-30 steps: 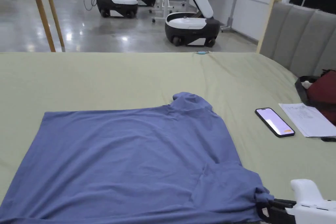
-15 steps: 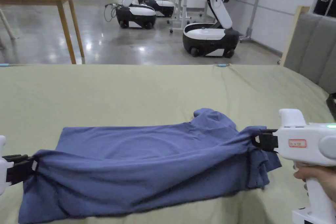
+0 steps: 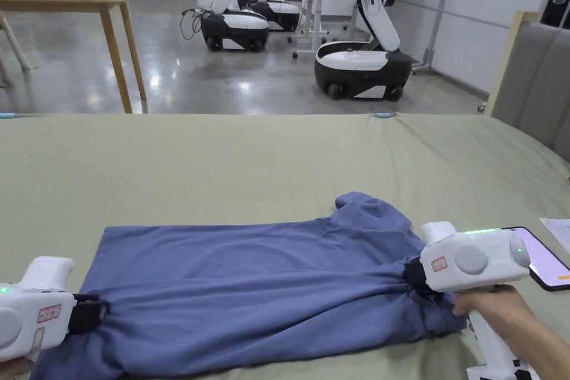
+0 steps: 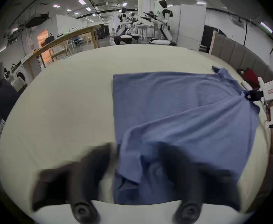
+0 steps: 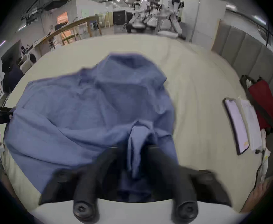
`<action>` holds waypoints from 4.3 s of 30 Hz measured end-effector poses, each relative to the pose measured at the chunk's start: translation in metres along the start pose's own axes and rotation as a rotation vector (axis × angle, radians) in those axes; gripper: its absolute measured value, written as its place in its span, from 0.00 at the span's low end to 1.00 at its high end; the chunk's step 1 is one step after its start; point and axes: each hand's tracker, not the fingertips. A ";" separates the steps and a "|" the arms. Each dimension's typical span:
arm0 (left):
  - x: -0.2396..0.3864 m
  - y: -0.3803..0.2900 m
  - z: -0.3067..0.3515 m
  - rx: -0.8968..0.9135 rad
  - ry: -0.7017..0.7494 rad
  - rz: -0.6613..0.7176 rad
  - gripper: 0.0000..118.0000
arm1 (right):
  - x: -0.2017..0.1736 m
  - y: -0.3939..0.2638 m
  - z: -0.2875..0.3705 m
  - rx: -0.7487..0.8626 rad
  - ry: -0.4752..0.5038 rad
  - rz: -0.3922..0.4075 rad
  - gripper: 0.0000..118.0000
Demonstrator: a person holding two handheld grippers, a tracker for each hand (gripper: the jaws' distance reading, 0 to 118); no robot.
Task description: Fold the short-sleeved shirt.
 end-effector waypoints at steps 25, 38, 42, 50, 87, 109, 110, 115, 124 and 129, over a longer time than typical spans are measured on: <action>0.018 -0.141 0.212 0.264 -0.051 0.089 0.00 | -0.042 -0.214 0.274 0.311 0.266 -0.085 0.00; 0.006 -0.064 0.062 0.045 -0.021 0.109 0.97 | -0.040 -0.211 0.291 0.367 0.266 -0.071 0.00; 0.021 -0.073 0.039 -0.049 -0.034 0.014 0.82 | -0.048 -0.209 0.290 0.340 0.231 -0.043 0.00; 0.030 -0.068 0.060 0.003 -0.117 -0.064 0.05 | -0.036 -0.197 0.249 0.247 0.182 -0.049 0.00; 0.059 -0.138 0.196 0.053 -0.055 -0.180 0.05 | -0.018 -0.180 0.199 0.062 0.211 -0.028 0.12; 0.032 -0.176 0.279 0.303 0.039 0.081 0.83 | -0.012 -0.247 0.341 0.562 0.140 -0.293 0.85; 0.030 -0.183 0.282 0.318 0.020 0.090 0.55 | -0.017 -0.250 0.348 0.548 0.142 -0.289 0.58; 0.050 -0.179 0.278 0.356 0.088 0.034 0.00 | -0.033 -0.261 0.345 0.555 0.087 -0.268 0.00; 0.053 -0.035 0.196 0.340 -0.020 -0.048 0.00 | -0.046 -0.238 0.338 0.530 0.167 -0.268 0.00; 0.032 0.028 0.068 0.116 -0.037 -0.021 0.79 | -0.049 -0.238 0.331 0.518 0.152 -0.276 0.00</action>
